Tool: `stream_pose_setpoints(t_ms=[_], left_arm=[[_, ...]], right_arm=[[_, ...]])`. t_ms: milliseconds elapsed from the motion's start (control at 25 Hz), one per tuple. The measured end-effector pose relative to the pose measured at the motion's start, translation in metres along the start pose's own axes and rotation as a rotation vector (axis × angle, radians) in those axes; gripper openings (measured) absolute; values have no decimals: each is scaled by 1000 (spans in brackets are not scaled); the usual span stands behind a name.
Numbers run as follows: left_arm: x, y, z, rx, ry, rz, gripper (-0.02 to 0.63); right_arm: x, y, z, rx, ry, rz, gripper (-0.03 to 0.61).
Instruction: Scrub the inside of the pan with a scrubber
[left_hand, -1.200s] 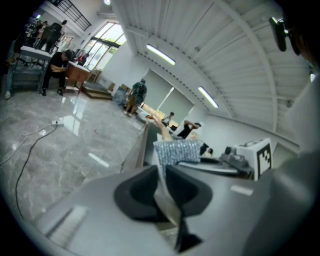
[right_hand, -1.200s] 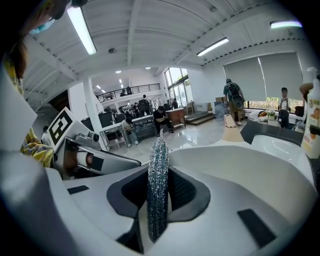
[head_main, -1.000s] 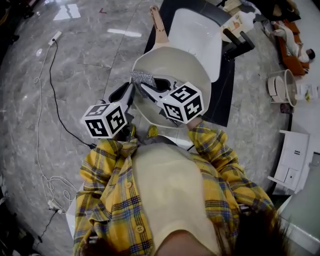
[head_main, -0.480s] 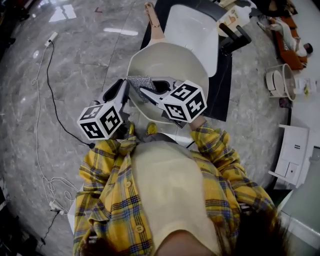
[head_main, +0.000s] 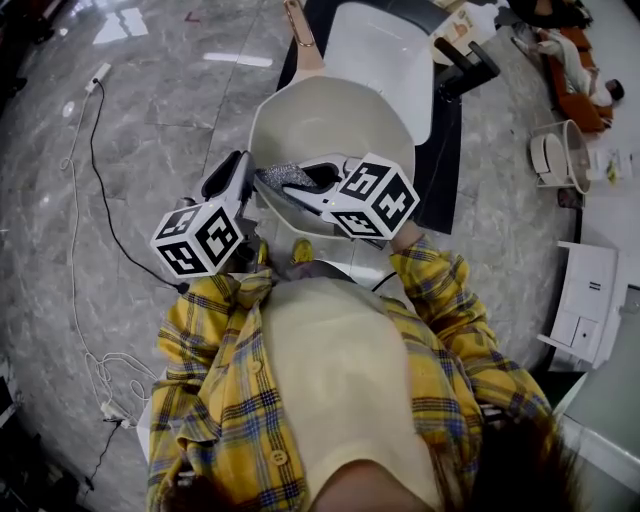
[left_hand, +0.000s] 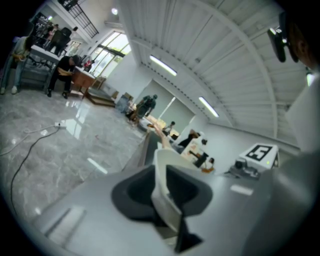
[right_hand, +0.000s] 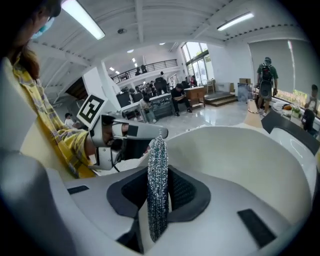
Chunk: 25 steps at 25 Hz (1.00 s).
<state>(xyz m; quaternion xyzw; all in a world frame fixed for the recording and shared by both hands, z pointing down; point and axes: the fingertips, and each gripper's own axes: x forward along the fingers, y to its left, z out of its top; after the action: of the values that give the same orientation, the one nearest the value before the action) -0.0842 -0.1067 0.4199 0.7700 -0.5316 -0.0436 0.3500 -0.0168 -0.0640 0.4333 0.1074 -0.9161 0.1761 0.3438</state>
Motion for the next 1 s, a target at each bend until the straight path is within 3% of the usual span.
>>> stream_pose_setpoints(t_ms=[480, 760, 1000], left_arm=[[12, -5, -16, 73, 101, 2, 70], [15, -3, -17, 64, 109, 11, 71], [17, -2, -19, 84, 122, 15, 71]], right_arm=[[-14, 19, -38, -254, 245, 146, 86], [-34, 26, -64, -420, 411, 273, 86], [-55, 25, -81, -496, 556, 351, 86]])
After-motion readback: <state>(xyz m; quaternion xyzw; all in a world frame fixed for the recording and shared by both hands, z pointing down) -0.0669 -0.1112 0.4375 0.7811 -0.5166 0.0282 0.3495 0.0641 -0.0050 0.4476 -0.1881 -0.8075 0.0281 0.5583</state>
